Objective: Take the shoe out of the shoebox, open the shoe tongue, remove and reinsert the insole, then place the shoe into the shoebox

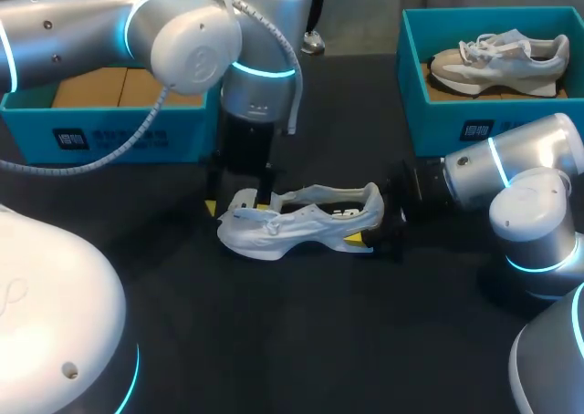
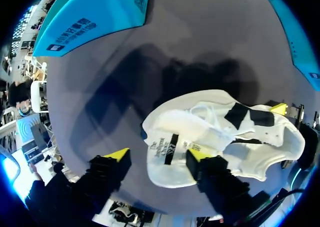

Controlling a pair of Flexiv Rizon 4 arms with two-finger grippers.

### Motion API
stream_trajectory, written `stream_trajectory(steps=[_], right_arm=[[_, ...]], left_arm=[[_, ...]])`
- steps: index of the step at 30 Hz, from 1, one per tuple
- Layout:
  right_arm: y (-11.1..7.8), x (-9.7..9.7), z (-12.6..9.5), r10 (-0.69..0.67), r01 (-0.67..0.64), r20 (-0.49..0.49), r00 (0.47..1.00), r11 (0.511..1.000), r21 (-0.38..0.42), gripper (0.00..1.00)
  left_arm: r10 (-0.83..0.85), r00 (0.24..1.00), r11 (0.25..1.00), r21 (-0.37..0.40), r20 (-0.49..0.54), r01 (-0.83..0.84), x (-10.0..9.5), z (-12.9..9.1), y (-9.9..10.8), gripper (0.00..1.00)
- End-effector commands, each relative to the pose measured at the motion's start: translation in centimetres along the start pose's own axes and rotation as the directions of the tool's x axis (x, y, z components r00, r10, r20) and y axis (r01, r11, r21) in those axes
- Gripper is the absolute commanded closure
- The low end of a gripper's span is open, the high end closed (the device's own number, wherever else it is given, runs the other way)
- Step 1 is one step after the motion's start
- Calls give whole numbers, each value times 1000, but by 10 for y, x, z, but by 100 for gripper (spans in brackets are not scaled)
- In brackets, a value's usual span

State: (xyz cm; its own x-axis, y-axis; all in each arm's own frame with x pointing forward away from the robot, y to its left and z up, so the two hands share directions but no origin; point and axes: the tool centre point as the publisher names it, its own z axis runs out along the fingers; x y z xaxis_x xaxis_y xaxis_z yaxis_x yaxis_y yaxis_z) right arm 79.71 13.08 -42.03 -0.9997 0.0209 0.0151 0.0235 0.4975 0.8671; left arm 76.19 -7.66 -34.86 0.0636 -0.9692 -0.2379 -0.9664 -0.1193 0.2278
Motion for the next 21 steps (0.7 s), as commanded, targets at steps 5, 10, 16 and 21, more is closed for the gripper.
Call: stream_trajectory(steps=[5, 10, 16, 21], right_arm=[[-1, -1, 5, 0, 0, 0, 1000, 1000, 2, 100], [-1, -1, 5, 0, 0, 0, 1000, 1000, 2, 100], [-1, -1, 5, 0, 0, 0, 1000, 1000, 2, 100], [-1, -1, 5, 0, 0, 0, 1000, 1000, 2, 100]], left_arm=[[-17, 1000, 1000, -24, 1, 17, -4, 13, 2, 0], [-29, 1000, 999, -30, 5, 29, -8, 16, 3, 0], [-36, 999, 999, -34, 6, 36, -9, 18, 4, 0], [-43, 999, 998, -34, 5, 43, -11, 16, 6, 0]])
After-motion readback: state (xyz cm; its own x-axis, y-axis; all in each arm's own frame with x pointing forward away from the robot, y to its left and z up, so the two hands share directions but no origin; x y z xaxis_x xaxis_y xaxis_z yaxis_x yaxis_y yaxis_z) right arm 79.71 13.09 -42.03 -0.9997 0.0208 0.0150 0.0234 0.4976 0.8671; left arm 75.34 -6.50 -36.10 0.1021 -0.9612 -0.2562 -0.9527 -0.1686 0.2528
